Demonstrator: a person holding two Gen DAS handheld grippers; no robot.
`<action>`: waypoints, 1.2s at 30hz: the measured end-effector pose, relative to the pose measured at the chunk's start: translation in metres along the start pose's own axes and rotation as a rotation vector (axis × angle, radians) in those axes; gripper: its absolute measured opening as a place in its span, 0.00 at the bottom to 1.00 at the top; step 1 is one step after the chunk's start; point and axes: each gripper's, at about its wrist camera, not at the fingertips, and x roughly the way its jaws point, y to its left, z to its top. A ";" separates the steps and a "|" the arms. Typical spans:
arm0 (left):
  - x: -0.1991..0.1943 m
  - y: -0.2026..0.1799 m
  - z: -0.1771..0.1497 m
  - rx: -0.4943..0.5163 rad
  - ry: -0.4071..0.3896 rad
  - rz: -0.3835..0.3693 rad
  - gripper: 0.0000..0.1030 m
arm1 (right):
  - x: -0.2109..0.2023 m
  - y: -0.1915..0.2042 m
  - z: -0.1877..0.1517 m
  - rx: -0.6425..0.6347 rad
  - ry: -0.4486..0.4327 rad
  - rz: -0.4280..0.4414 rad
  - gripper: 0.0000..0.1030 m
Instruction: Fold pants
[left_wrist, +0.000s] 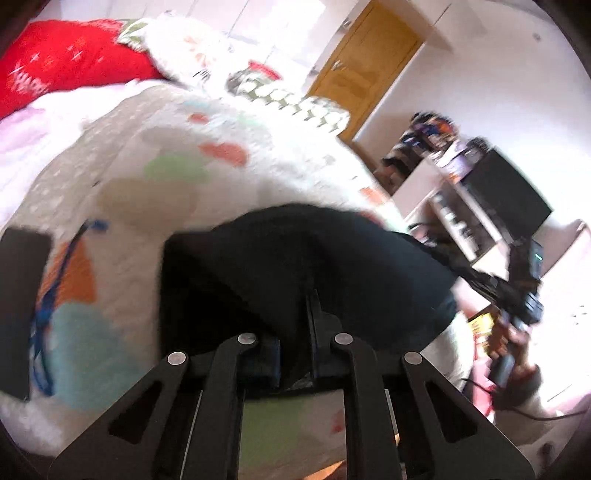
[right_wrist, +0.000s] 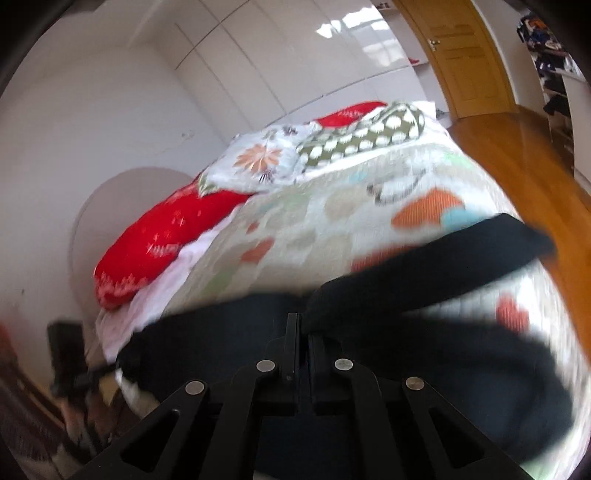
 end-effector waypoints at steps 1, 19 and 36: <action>0.007 0.008 -0.007 -0.014 0.031 0.031 0.09 | 0.008 -0.003 -0.017 0.005 0.047 -0.018 0.03; 0.027 0.016 -0.026 -0.064 0.075 0.103 0.09 | -0.039 -0.135 -0.005 0.310 -0.038 -0.300 0.37; -0.002 0.008 -0.001 -0.037 0.016 0.005 0.09 | -0.088 -0.097 0.029 0.194 -0.209 -0.240 0.03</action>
